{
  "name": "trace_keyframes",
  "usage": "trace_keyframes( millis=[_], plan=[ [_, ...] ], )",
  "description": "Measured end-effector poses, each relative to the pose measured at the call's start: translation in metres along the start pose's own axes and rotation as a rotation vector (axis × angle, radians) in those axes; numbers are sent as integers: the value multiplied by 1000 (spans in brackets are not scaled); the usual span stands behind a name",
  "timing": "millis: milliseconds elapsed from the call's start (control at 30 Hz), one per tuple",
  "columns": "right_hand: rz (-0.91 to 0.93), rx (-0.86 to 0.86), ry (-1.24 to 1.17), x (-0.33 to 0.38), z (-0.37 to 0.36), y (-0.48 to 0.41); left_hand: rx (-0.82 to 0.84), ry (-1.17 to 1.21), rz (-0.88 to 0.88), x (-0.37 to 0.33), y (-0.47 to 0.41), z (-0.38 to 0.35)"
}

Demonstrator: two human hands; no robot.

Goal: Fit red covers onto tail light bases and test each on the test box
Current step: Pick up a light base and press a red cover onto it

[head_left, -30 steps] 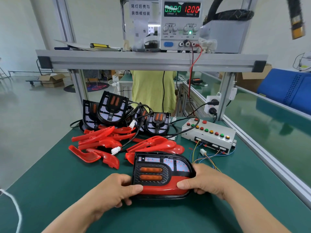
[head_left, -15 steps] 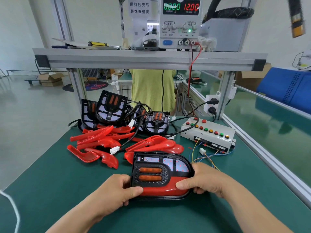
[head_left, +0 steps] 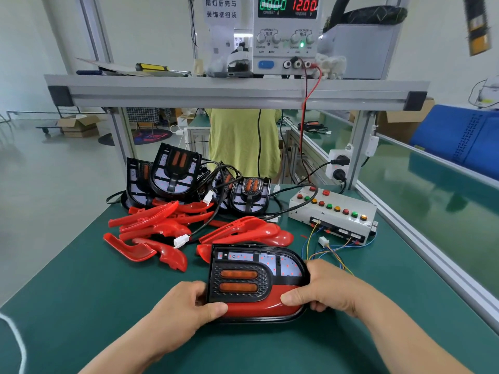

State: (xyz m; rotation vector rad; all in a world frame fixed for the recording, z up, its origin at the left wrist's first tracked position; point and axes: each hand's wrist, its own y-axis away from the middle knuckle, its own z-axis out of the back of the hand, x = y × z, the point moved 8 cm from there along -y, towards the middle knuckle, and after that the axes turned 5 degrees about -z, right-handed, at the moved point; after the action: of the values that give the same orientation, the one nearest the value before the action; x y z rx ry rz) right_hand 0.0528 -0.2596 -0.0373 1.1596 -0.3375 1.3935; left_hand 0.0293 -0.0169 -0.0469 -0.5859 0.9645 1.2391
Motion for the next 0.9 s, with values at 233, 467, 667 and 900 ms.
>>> trace_keyframes(
  millis=[233,467,667,900],
  plan=[
    [69,63,-78,5,-4,2,4,-40,-18,4,-4,0],
    [26,28,-25,1,-2,2,78,129,45,6,-3,1],
    [34,33,-37,1,-3,3,46,134,46,10,-5,1],
    [42,5,-50,1,-3,0,32,91,52,6,-3,2]
  ],
)
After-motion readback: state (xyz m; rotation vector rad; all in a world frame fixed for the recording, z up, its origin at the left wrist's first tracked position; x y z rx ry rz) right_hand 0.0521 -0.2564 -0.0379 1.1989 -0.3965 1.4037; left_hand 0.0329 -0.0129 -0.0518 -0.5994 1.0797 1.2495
